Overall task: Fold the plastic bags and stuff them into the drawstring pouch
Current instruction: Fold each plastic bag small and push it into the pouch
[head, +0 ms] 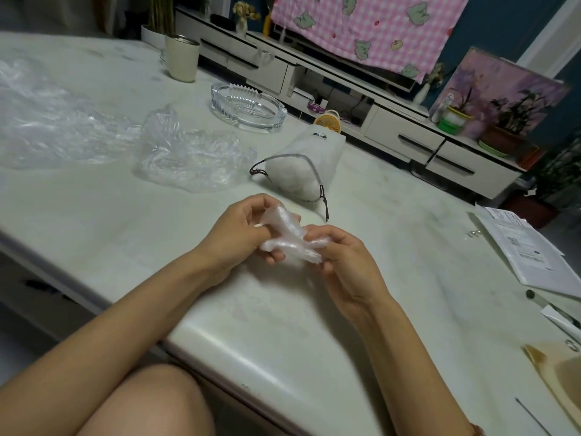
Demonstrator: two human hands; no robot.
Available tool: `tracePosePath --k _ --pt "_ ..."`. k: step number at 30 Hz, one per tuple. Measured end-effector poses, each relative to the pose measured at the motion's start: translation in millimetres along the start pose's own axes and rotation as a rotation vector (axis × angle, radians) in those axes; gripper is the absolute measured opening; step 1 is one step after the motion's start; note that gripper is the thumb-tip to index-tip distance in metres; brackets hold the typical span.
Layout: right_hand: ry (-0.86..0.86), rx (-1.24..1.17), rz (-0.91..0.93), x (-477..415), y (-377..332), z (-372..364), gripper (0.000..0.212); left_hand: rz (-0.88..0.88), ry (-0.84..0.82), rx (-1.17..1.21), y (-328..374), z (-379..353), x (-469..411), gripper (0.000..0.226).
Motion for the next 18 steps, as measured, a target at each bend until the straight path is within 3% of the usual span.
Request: tracePosePath --k 4,6,9,14,18 --pt "-0.024 -0.149 -0.062 -1.3 -1.6 -1.1 0.021 -0.024 0.003 0.019 3.0 1.8 -0.6 0.047" --pt "-0.018 -0.158 -0.132 -2.0 5.7 2.9 0.029 -0.048 -0.019 -0.023 5.2 -0.2 0.6 0.048" --pt "-0.121 0.049 -0.212 5.0 16.8 -5.0 0.043 -0.072 -0.024 -0.095 6.2 -2.2 2.0 0.035" --pt "-0.14 0.191 -0.19 10.6 14.1 -5.0 0.024 -0.028 -0.025 -0.167 2.0 -3.5 3.0 0.022" --pt "-0.03 0.24 -0.129 6.1 11.1 3.9 0.022 0.121 -0.102 0.004 -8.8 -8.1 2.7 0.017"
Point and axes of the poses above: each hand's wrist, its own x-axis away from the middle knuckle, its own z-axis out of the back of the hand, y = z × x, the point moved 10 cm from there along -x, towards the middle knuckle, and after that the axes turned 8 degrees about y, right-handed, at the moved point
